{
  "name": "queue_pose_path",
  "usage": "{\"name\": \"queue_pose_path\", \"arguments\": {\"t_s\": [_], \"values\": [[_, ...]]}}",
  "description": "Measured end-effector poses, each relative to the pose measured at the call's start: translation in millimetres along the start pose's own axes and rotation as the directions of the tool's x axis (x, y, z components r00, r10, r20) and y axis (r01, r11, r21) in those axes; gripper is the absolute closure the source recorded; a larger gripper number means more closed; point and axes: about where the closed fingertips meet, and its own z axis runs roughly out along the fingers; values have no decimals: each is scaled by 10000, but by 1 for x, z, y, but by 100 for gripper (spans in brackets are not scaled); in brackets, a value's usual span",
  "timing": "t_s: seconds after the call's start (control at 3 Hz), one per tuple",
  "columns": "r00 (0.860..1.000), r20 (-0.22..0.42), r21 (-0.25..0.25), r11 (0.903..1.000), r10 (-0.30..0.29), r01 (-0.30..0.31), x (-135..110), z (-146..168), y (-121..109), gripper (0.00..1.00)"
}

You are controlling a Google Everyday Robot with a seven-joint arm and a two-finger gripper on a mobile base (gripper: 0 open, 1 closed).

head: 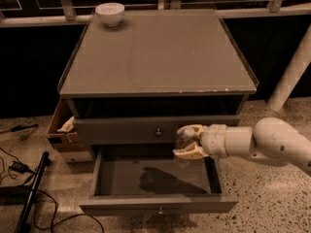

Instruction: Place water bottle into middle drawer

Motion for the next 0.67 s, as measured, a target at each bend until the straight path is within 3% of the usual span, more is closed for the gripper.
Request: {"name": "queue_pose_path", "arguments": {"t_s": [0.33, 0.67], "values": [[9987, 128, -338, 9983, 484, -479, 67, 37, 30, 100], [9991, 160, -271, 9988, 403, -398, 69, 38, 31, 100]]}}
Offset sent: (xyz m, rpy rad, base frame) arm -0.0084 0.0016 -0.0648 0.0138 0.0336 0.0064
